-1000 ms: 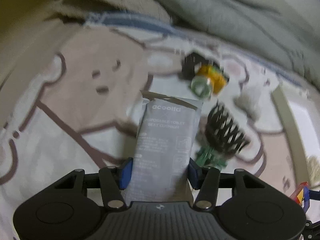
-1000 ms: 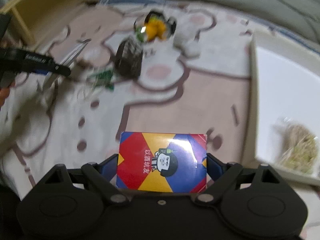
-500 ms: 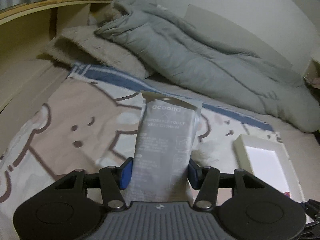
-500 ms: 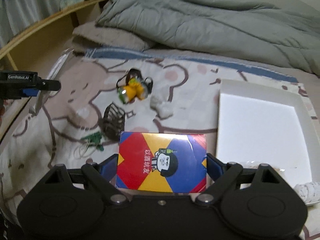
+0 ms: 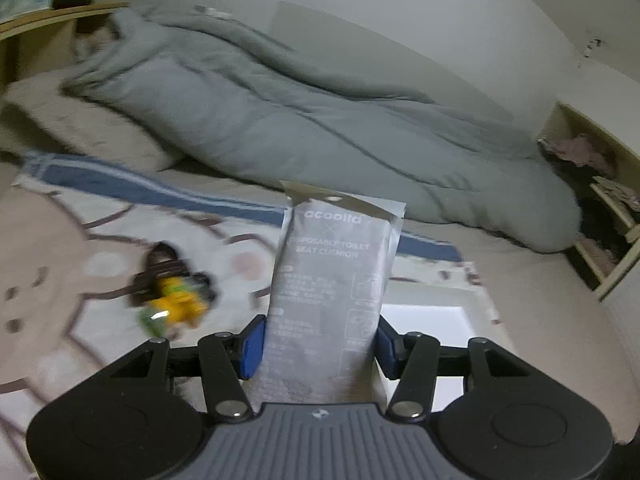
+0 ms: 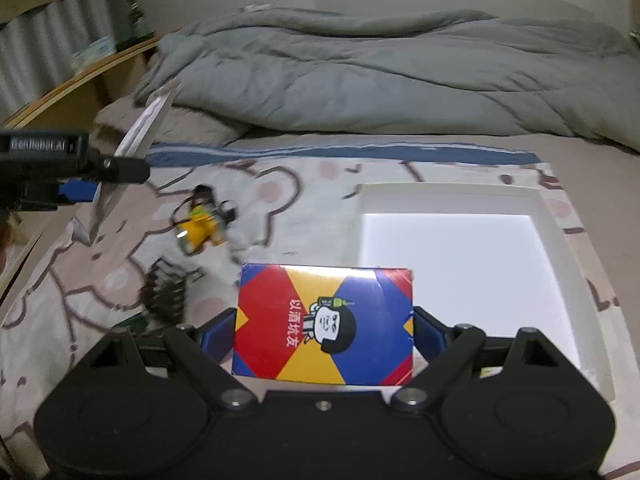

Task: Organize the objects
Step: 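Lift the card box and wipes packet with both tools toward the tray, then lower the card box with the right tool while the left tool lowers the wipes packet into the tray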

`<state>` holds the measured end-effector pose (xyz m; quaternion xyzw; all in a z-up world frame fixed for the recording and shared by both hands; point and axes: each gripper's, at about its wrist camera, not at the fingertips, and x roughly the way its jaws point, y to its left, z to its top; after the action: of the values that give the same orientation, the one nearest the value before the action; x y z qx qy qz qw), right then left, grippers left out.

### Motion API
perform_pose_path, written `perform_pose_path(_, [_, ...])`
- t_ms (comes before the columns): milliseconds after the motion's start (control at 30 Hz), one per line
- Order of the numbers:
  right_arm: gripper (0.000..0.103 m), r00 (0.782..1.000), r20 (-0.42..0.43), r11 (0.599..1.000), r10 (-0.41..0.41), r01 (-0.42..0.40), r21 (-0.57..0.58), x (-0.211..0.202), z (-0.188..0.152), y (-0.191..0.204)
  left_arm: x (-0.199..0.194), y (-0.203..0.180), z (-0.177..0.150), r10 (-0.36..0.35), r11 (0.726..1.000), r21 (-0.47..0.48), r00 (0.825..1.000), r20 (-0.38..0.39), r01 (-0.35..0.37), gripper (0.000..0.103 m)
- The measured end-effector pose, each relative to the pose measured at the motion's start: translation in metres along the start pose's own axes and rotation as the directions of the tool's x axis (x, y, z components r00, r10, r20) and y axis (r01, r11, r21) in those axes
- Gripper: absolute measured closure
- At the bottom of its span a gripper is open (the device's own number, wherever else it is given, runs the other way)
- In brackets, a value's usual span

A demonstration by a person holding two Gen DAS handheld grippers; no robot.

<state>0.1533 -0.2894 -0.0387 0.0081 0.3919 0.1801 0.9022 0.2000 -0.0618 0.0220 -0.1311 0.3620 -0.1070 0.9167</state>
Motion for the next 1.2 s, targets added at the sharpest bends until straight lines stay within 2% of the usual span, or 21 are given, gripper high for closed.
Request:
perform_pose_path(367, [0.013,0.995,0.028,0.99,-0.095,0.092,0.103,0.028,0.005,-0.072,0.079,-0.088,0.019,-0.135,0.991,-0.022,0.989,-0.059,0.134,0.048])
perform_pose_path(500, [0.013,0.991,0.009,0.985,-0.135,0.133,0.115,0.049,0.004,-0.088,0.111,-0.115,0.016,-0.152,0.988,0.001,0.984,-0.096,0.152,0.048])
perform_pose_path(633, [0.013,0.993,-0.014,0.985,-0.121,0.122,0.126,0.063,0.0,-0.096,0.144,-0.135,0.012,-0.149,0.988,0.023,0.979,-0.142,0.154,0.048])
perform_pose_path(733, [0.013,0.992,-0.029,0.984,-0.122,0.125,0.127,0.073,-0.001,-0.1,0.169,-0.14,0.007,-0.138,0.989,0.018,0.974,-0.182,0.144,0.048])
perform_pose_path(1000, [0.013,0.989,-0.078,0.983,-0.127,0.137,0.126,0.097,-0.005,-0.11,0.229,-0.135,-0.015,-0.147,0.984,-0.14,0.943,-0.298,0.109,0.048])
perform_pose_path(1100, [0.013,0.987,-0.097,0.98,-0.13,0.143,0.137,0.106,-0.008,-0.113,0.245,-0.135,-0.017,-0.164,0.977,-0.181,0.93,-0.33,0.109,0.048])
perform_pose_path(1200, [0.013,0.985,-0.112,0.977,-0.13,0.146,0.153,0.112,-0.012,-0.116,0.259,-0.136,-0.02,-0.158,0.976,-0.196,0.925,-0.345,0.093,0.048])
